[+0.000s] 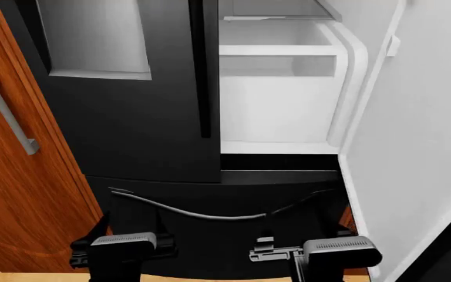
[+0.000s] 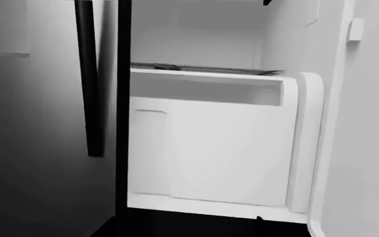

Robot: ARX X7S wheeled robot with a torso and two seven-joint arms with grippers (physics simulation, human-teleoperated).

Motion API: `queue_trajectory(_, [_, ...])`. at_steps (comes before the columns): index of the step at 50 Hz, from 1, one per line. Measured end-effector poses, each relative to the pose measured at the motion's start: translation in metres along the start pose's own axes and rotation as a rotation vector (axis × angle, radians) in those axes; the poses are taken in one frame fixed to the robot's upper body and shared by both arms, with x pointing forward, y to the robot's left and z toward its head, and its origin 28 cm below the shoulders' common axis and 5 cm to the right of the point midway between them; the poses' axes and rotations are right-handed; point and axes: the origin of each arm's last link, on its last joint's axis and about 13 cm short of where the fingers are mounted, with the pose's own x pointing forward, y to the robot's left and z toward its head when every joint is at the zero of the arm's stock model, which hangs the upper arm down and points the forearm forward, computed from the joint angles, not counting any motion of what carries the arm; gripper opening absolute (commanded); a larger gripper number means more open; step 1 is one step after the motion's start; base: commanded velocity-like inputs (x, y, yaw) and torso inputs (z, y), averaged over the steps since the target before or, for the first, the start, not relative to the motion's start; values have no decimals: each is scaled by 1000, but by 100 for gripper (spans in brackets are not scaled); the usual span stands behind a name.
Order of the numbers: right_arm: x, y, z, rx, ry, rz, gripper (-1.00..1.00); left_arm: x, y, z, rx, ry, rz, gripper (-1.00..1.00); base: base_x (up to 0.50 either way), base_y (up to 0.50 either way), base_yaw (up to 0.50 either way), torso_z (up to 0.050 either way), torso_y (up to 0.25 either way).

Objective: Open the fridge doors

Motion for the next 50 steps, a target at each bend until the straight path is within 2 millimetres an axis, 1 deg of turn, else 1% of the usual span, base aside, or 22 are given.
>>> queue_trajectory(7, [-6,3,-9,7,20,8,100,0,0,1,4,-4,-5,100,0,0,0,0,0])
queue_trajectory(11, [-9,4,-13,8,29,13,100,0,-1,10,7,-6,-27,100,0,0,0,0,0])
queue_trajectory(15, [-10,5,-16,7,37,17,100,4,-3,31,0,-13,-61,100,0,0,0,0,0])
queue_trajectory(24, [-8,6,-24,-1,56,20,100,22,-12,87,-13,-44,-125,100,0,0,0,0,0])
queue_trajectory(29, [-5,7,-28,-3,67,18,100,26,-17,112,2,-61,-176,100,0,0,0,0,0])
queue_trajectory(39, [1,8,-30,-4,75,18,100,27,-28,149,58,-99,-287,100,0,0,0,0,0])
queue_trajectory(50, [4,8,-35,-12,80,11,100,47,-45,186,109,-109,-389,100,0,0,0,0,0])
